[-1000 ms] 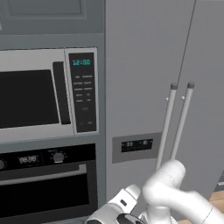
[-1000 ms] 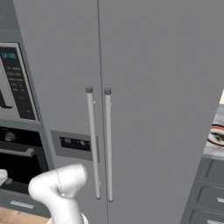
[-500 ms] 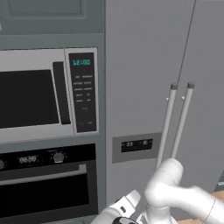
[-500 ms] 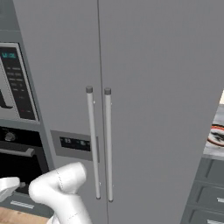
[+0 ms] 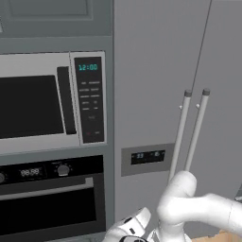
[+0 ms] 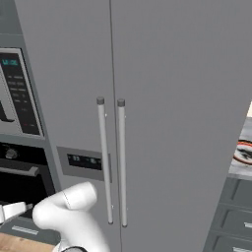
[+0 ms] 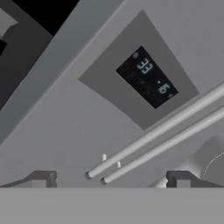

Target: Take the baked cake out of the oven and place it on the plate for cooling. Then close the oven door.

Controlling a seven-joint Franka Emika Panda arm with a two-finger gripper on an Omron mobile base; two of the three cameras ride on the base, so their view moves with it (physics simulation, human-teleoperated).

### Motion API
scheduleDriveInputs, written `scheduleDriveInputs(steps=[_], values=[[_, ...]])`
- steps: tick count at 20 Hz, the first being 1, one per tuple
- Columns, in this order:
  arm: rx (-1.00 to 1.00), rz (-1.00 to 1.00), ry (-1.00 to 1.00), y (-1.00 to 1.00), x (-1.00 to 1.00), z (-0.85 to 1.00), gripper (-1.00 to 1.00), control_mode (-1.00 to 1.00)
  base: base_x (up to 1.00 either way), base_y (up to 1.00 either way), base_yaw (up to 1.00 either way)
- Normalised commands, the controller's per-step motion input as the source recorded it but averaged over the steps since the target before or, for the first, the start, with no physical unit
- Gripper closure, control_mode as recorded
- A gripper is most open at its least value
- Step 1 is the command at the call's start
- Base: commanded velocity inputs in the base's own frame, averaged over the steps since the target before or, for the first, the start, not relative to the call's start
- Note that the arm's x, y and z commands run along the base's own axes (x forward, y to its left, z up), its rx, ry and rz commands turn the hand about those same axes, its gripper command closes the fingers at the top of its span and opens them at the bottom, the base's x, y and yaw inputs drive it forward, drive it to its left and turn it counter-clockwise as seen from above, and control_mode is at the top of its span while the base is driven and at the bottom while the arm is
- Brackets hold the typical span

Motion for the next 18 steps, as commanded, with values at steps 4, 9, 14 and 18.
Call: scheduleDriveInputs(steps=[4, 9, 14, 18], values=[[-0.04, 0.01, -0.02, 0.34, 0.09, 0.00, -1.00, -1.00, 0.00, 0.00, 0.00], [0.00, 0.13, 0.01, 0.14, 0.30, -0.02, -1.00, -1.00, 0.00, 0.00, 0.00], [-0.01, 0.19, 0.00, 0.05, 0.03, -0.10, -1.00, -1.00, 0.00, 0.00, 0.00], [-0.09, 0.15, 0.00, 0.00, 0.01, 0.02, -1.00, -1.00, 0.00, 0.00, 0.00]])
